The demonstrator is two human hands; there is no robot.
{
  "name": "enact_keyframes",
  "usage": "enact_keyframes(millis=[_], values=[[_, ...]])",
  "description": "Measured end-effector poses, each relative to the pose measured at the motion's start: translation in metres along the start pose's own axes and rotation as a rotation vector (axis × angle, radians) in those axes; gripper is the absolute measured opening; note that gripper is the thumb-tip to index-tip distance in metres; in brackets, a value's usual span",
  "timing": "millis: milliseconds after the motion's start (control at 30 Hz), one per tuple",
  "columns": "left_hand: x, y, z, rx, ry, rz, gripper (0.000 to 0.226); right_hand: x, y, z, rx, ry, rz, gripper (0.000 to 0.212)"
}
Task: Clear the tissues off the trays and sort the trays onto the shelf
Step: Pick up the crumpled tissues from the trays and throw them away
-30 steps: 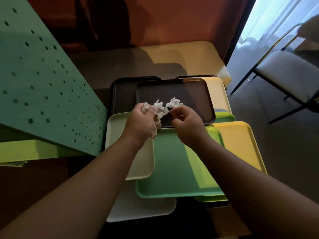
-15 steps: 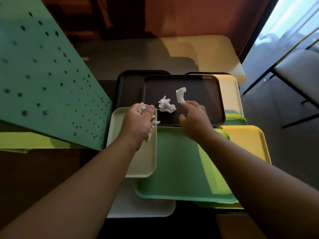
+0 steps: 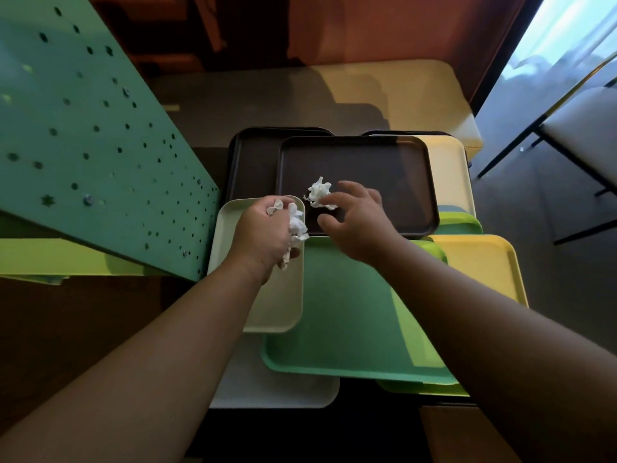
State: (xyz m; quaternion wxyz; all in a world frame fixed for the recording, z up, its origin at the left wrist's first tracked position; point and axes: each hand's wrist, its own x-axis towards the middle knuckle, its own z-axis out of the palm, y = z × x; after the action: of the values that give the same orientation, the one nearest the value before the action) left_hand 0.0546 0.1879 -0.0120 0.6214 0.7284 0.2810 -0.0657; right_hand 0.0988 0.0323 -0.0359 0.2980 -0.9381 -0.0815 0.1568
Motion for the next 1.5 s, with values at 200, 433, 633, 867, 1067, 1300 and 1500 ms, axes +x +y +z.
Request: enact_keyframes(millis=[200,433,633,867,1067,1300,1500], values=[[-0.002,-0.004,-0.015,-0.002,0.103,-0.004,0.018,0.027,0.013,0.019,-0.418,-0.236,0.064,0.062],[-0.008,-0.006,-0.028,-0.126,0.025,-0.048,0.03,-0.032,-0.016,0.02,0.189,0.071,-0.078,0.043],[-0.021,-0.008,-0.033,-0.124,-0.136,-0.112,0.033,-0.08,-0.046,0.037,0.491,0.011,-0.296,0.032],[-0.028,-0.017,-0.053,0.074,0.226,0.08,0.028,-0.052,-0.042,0.046,0.234,0.089,-0.156,0.024],[-0.032,-0.026,-0.069,0.097,0.247,0.088,0.028,-0.018,-0.051,0.059,-0.475,-0.174,-0.213,0.049],[-0.032,-0.026,-0.078,0.115,0.185,0.009,0.023,-0.034,-0.067,0.056,0.016,0.051,-0.329,0.026],[-0.03,-0.02,-0.078,0.117,0.082,-0.042,0.043,-0.065,-0.091,0.062,0.821,-0.099,-0.15,0.033]])
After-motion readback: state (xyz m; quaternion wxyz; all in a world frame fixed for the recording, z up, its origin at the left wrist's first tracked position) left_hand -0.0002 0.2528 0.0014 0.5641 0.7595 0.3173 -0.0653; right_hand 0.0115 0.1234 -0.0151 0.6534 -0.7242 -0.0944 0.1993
